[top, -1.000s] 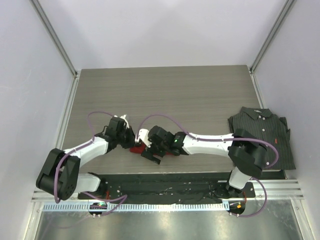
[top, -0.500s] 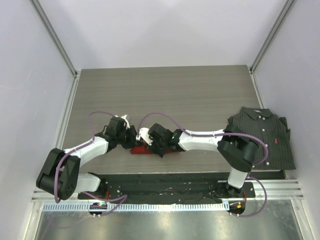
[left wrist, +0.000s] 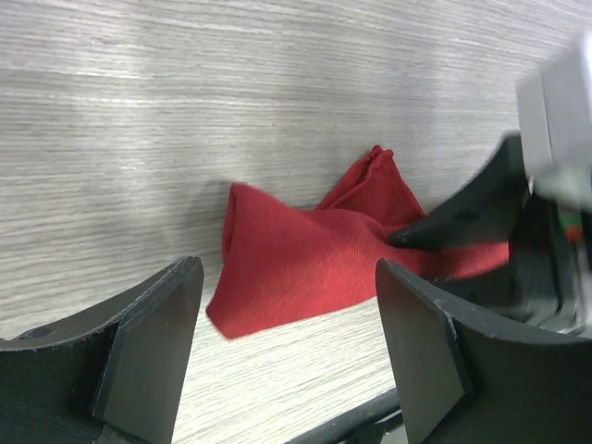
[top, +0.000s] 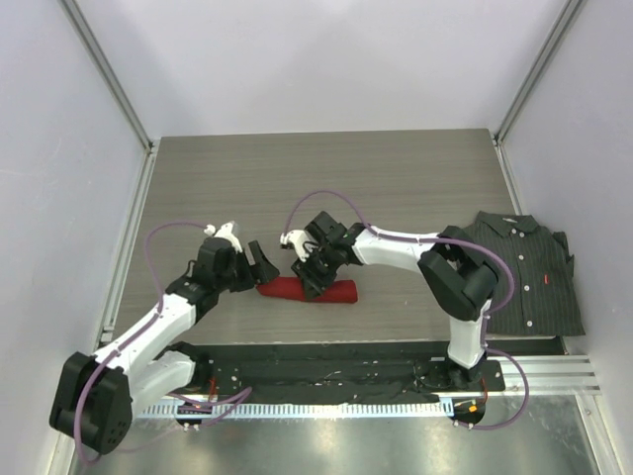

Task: Fold the napkin, place the utensils inside, and roll it up
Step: Roll the napkin with the utensil

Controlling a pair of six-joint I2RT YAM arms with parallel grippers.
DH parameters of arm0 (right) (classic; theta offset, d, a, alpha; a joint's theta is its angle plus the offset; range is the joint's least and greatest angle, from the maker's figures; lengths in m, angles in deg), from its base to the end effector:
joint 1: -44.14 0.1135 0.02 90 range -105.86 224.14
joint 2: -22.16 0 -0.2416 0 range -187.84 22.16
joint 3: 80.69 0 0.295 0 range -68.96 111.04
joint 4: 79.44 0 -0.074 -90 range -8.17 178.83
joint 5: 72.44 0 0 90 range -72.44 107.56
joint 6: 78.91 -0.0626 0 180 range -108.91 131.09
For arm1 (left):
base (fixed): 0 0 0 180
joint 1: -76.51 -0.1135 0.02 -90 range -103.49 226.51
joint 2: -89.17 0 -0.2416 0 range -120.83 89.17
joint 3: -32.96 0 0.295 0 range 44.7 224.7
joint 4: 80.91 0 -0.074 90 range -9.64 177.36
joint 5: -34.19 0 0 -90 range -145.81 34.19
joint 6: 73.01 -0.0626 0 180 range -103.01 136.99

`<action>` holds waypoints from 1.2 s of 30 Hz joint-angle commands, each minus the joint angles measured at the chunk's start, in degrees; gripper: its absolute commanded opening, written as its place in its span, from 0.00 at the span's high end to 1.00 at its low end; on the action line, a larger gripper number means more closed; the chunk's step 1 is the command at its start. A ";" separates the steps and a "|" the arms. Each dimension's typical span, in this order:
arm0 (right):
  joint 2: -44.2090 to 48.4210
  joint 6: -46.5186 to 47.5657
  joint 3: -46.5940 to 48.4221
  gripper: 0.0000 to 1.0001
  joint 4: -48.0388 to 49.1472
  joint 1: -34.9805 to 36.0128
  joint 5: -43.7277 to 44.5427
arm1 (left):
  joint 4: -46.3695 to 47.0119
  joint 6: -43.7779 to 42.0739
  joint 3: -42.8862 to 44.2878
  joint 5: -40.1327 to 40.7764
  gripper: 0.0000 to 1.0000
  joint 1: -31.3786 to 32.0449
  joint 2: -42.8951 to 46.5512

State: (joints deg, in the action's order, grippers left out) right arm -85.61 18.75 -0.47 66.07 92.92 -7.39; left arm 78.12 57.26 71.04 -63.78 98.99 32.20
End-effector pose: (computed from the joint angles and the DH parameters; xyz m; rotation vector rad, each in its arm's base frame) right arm 0.2547 0.3308 0.0916 -1.4214 2.3312 0.8031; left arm 0.2478 -0.1120 0.1334 -0.2896 2.3490 -0.7168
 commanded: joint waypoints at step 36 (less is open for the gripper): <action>-16.26 -6.51 6.66 0.52 -7.73 -10.89 -27.10 | 25.07 -1.42 -9.21 -3.11 0.86 1.78 -10.44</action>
State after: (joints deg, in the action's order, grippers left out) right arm -102.98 11.02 6.59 59.53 82.27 -46.67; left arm 101.77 56.06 60.88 -67.71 100.52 23.04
